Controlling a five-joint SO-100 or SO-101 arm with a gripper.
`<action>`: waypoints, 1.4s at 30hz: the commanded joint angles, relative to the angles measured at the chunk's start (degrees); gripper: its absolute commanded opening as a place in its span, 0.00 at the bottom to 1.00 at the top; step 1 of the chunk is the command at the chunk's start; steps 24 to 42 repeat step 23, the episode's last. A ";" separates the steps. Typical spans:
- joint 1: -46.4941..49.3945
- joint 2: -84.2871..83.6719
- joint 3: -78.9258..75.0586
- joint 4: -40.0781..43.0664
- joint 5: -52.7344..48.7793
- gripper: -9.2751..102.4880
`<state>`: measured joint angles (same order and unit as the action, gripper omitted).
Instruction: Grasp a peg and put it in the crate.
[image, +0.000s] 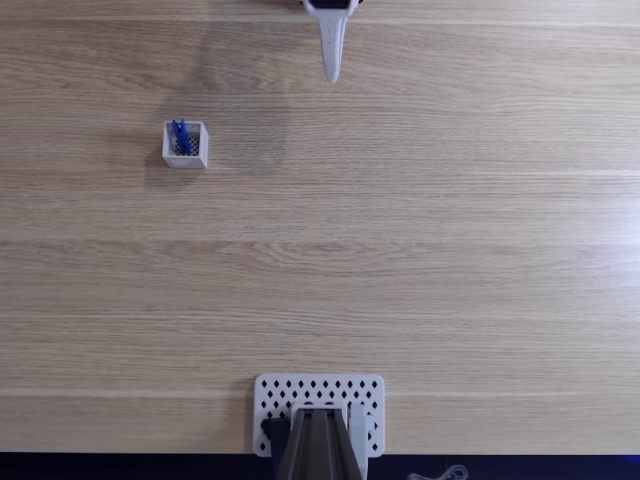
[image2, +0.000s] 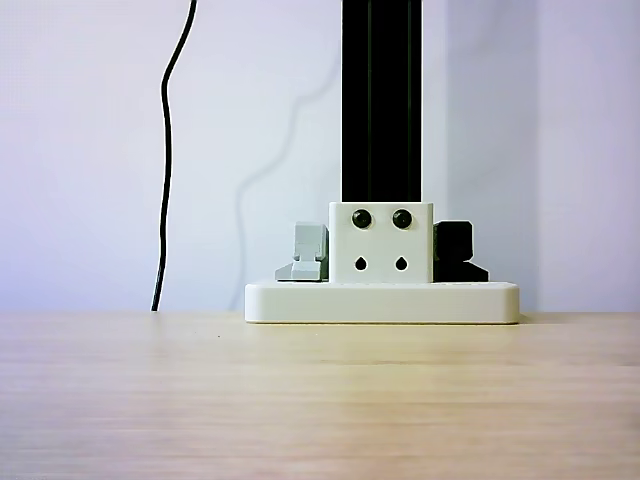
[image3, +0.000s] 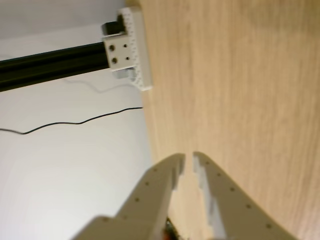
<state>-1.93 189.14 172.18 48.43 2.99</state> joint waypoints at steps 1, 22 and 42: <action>0.70 2.02 2.90 0.09 0.62 0.08; 0.79 2.02 3.08 3.60 4.39 0.08; 0.62 1.93 2.99 3.96 4.39 0.08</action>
